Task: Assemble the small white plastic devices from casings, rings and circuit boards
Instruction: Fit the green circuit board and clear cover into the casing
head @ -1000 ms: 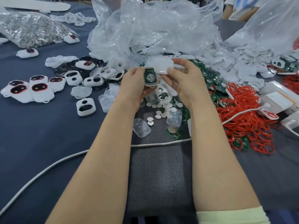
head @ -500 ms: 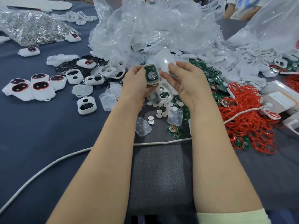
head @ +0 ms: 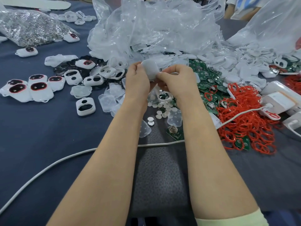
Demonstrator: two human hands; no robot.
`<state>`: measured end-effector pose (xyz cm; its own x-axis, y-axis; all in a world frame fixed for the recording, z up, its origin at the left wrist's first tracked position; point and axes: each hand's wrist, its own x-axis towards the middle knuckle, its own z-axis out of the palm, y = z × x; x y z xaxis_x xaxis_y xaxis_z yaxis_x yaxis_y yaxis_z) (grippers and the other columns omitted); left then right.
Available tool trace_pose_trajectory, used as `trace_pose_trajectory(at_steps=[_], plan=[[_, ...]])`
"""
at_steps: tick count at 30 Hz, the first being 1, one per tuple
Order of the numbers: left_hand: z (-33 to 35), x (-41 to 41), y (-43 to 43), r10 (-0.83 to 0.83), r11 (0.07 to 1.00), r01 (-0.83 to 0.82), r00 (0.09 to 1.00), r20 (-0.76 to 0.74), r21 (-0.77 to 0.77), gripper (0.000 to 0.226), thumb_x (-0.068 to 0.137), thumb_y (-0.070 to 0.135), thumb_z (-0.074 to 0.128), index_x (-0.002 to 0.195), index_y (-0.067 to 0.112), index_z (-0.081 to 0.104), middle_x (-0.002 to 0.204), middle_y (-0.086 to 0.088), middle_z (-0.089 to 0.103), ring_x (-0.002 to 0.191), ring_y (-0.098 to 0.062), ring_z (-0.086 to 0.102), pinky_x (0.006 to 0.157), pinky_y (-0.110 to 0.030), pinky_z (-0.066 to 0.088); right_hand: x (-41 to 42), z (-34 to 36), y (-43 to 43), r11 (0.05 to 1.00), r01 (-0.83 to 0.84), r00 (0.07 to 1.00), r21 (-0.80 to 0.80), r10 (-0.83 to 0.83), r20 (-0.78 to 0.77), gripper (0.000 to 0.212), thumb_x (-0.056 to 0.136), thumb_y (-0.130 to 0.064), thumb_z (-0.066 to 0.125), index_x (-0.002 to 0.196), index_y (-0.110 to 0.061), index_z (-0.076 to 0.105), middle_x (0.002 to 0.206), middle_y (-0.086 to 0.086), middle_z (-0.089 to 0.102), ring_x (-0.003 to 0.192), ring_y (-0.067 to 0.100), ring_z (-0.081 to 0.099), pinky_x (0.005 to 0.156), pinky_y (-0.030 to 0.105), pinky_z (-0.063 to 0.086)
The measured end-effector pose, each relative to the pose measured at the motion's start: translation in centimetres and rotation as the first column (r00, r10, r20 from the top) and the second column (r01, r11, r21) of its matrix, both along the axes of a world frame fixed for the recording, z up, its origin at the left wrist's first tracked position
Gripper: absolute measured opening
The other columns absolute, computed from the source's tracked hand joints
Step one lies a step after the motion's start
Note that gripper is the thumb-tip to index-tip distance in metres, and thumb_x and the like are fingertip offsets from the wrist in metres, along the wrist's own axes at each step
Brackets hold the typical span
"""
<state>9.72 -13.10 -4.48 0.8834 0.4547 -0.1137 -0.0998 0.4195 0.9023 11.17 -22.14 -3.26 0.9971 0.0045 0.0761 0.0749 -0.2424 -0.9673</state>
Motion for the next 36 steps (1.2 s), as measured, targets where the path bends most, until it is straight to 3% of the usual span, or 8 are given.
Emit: trace_pose_trajectory(at_steps=[3, 6, 11, 16, 20, 23, 30, 36], plan=[[-0.2, -0.1, -0.4, 0.002, 0.997, -0.004, 1.0, 0.027, 0.073, 0.015, 0.104, 0.02, 0.038, 0.095, 0.017, 0.05, 0.093, -0.004, 0.057, 0.078, -0.017, 0.06, 0.066, -0.027, 0.058, 0.1, 0.0, 0.2, 0.999, 0.01, 1.0, -0.05, -0.009, 0.009, 0.01, 0.075, -0.006, 0.066, 0.072, -0.013, 0.059, 0.077, 0.014, 0.071, 0.066, 0.024, 0.065, 0.076, 0.044, 0.058], [-0.3, -0.1, -0.4, 0.014, 0.988, -0.018, 1.0, 0.028, 0.152, 0.01, 0.103, 0.018, 0.041, 0.106, 0.012, 0.048, 0.093, -0.002, 0.058, 0.085, -0.019, 0.064, 0.076, -0.034, 0.059, 0.2, -0.2, 0.1, 0.994, -0.004, 0.999, -0.106, 0.009, 0.043, 0.008, 0.075, -0.012, 0.064, 0.078, -0.017, 0.059, 0.08, 0.01, 0.071, 0.068, 0.021, 0.065, 0.069, 0.037, 0.054], [-0.4, -0.2, -0.2, -0.032, 0.988, 0.034, 0.999, -0.015, 0.152, 0.017, 0.103, 0.017, 0.041, 0.116, 0.01, 0.05, 0.119, -0.014, 0.059, 0.105, -0.027, 0.064, 0.077, -0.033, 0.059, 0.2, -0.5, 0.0, 0.996, -0.006, 0.997, -0.094, 0.013, 0.077, 0.015, 0.085, -0.029, 0.069, 0.091, -0.019, 0.059, 0.09, 0.006, 0.065, 0.086, 0.026, 0.065, 0.083, 0.043, 0.054], [-0.5, -0.2, -0.2, -0.018, 0.988, 0.017, 1.0, 0.001, 0.151, 0.012, 0.102, 0.02, 0.044, 0.108, 0.013, 0.053, 0.11, -0.01, 0.061, 0.097, -0.023, 0.066, 0.075, -0.031, 0.059, 0.1, -0.6, 0.0, 0.998, -0.045, 0.997, -0.051, 0.048, 0.055, 0.018, 0.089, -0.027, 0.065, 0.103, -0.015, 0.064, 0.078, 0.002, 0.063, 0.065, 0.015, 0.062, 0.063, 0.028, 0.054], [-0.4, -0.3, -0.1, -0.012, 0.99, 0.009, 1.0, 0.02, 0.142, 0.012, 0.101, 0.018, 0.048, 0.092, 0.019, 0.055, 0.095, -0.004, 0.062, 0.083, -0.019, 0.065, 0.072, -0.03, 0.058, 0.1, -0.6, 0.0, 0.997, -0.074, 0.997, -0.022, 0.074, 0.026, 0.013, 0.09, -0.024, 0.064, 0.103, -0.021, 0.062, 0.071, 0.0, 0.058, 0.067, 0.016, 0.059, 0.072, 0.035, 0.054], [-0.1, -0.5, 0.2, -0.047, 0.998, 0.045, 0.998, 0.037, 0.033, 0.014, 0.1, 0.013, 0.05, 0.088, 0.016, 0.058, 0.087, -0.005, 0.062, 0.072, -0.017, 0.064, 0.061, -0.025, 0.057, 0.2, -0.5, -0.2, 0.988, -0.146, 0.989, 0.044, 0.146, 0.008, 0.017, 0.091, -0.016, 0.061, 0.107, -0.024, 0.063, 0.073, 0.004, 0.058, 0.057, 0.011, 0.054, 0.059, 0.027, 0.052], [0.0, -1.1, 0.8, -0.232, 0.97, 0.237, 0.968, 0.096, -0.05, 0.024, 0.101, 0.011, 0.047, 0.121, 0.006, 0.058, 0.098, -0.008, 0.064, 0.075, -0.017, 0.065, 0.063, -0.024, 0.055, 0.5, -0.6, -0.8, 0.954, -0.184, 0.979, 0.236, 0.198, -0.039, 0.02, 0.092, -0.008, 0.059, 0.107, -0.02, 0.064, 0.084, 0.009, 0.064, 0.063, 0.011, 0.065, 0.061, 0.021, 0.054], [0.0, -1.2, 0.7, -0.229, 0.973, 0.23, 0.969, 0.095, 0.005, 0.023, 0.102, 0.01, 0.043, 0.118, 0.009, 0.058, 0.099, -0.01, 0.064, 0.073, -0.016, 0.065, 0.063, -0.023, 0.056, 0.7, -0.8, -1.1, 0.948, -0.187, 0.98, 0.259, 0.198, -0.017, 0.018, 0.092, -0.009, 0.06, 0.104, -0.021, 0.063, 0.083, 0.008, 0.06, 0.063, 0.009, 0.065, 0.062, 0.023, 0.054]])
